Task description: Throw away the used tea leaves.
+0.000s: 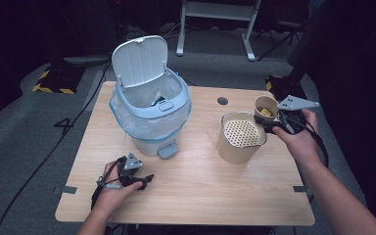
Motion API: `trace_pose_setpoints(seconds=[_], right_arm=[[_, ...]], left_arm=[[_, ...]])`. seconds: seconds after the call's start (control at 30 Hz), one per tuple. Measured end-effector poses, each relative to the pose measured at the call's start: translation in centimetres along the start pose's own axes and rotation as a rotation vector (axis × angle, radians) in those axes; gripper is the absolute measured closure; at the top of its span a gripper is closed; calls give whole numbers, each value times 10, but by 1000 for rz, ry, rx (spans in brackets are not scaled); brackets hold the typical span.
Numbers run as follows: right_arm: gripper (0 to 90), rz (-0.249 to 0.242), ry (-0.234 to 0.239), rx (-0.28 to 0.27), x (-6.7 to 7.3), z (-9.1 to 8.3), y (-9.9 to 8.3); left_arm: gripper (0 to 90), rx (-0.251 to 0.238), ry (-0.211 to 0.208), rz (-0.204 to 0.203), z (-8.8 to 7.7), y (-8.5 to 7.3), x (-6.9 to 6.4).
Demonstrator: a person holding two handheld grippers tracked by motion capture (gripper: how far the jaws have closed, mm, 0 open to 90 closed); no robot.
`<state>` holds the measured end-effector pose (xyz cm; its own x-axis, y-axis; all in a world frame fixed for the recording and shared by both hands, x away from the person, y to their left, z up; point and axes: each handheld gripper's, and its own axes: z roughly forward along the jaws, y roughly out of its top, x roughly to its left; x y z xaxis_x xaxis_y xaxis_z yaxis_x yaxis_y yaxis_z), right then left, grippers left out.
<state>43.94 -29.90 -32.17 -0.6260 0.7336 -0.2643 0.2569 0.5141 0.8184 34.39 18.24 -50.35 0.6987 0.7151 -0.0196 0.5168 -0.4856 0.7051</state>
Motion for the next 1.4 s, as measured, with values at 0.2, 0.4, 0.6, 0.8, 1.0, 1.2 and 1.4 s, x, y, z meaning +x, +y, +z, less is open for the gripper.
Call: trace_pose_setpoints(seconds=[0.2,0.4,0.6,0.8,1.0,1.2,1.4], right_arm=[[347,-235,-125,22,1,4,3],[349,-481,-235,63,5,8,4],[351,-648,-302,103,12,14,2],[351,-817,-373,147,17,19,0],[351,-973,-437,200,21,24,-5],[352,-1145,-526,228,27,30,-10],[356,-1353,-640,270,35,35,-17]], left_arm=[[281,0,0,-1,0,0,0],[281,0,0,-1,0,0,0],[281,0,0,0,0,0,0],[280,-2,-1,-2,0,0,0],[280,-1,-3,-2,0,0,1],[279,-3,-5,-2,0,0,5],[279,-1,-10,12,-1,-1,9]])
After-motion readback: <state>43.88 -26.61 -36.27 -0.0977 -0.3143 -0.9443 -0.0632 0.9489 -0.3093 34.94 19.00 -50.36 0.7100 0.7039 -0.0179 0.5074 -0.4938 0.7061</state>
